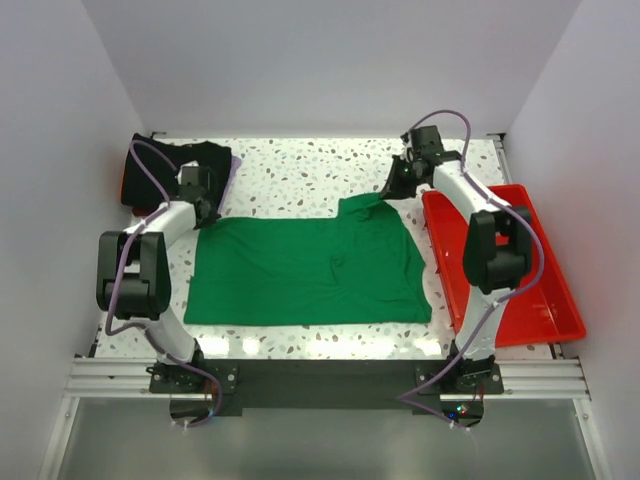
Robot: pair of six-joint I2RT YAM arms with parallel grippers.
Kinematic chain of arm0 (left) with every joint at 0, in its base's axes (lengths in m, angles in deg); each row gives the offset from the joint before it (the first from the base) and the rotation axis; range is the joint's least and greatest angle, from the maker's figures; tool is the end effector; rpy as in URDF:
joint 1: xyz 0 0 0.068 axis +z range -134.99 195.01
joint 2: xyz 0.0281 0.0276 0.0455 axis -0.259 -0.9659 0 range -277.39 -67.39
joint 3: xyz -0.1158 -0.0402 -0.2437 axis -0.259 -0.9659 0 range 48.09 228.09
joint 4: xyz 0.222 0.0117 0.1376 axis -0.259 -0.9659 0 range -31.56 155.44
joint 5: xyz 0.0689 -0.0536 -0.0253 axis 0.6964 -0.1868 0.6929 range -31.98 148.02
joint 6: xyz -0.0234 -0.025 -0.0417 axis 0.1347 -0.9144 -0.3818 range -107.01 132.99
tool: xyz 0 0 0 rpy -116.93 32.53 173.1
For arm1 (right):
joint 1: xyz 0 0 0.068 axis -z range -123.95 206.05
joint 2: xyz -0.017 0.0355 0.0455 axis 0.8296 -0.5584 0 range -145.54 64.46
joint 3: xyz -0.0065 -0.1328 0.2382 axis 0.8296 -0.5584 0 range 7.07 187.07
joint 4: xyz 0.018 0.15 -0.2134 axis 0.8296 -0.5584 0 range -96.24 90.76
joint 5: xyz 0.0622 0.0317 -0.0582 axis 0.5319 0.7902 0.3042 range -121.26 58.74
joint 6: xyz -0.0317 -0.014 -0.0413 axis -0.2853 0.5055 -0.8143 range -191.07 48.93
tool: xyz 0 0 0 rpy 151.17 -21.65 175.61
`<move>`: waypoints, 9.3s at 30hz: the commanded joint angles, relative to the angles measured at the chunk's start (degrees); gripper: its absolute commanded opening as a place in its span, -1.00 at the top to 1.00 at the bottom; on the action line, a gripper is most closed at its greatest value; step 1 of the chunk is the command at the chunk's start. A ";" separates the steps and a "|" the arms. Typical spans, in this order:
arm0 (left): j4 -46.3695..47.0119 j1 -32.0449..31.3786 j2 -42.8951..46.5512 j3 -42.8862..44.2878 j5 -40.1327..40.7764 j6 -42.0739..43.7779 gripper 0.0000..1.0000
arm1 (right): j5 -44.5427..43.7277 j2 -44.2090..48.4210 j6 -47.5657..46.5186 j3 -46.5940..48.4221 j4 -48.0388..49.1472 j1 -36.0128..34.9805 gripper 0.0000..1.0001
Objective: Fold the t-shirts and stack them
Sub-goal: Fold the tshirt
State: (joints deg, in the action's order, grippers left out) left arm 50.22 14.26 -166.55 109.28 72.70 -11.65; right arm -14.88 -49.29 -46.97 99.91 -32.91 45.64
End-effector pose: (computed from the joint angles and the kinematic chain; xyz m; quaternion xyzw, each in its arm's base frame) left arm 0.3570 0.0044 0.1838 -0.2342 0.9124 0.0494 0.3321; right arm 0.4301 0.0894 0.2355 0.0693 0.9413 0.2189 0.2473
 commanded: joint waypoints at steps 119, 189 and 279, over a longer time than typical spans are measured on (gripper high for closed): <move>-10.62 -7.51 20.76 -15.40 2.46 -5.59 -0.67 | -6.62 20.06 1.83 -34.47 7.48 -25.79 1.00; -10.53 -7.07 24.45 -20.41 4.92 -4.10 -0.74 | 3.83 19.89 0.25 -36.15 -0.78 -22.89 -0.09; -4.46 -0.21 14.51 -17.87 -0.97 -7.00 -0.86 | -21.75 11.53 -1.07 -21.30 -3.15 -4.09 -0.02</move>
State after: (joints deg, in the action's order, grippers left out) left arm 49.82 13.14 -153.10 90.15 70.86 -20.26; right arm -35.08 -39.20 -47.76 75.08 -35.47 41.44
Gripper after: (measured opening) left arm 0.926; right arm 0.474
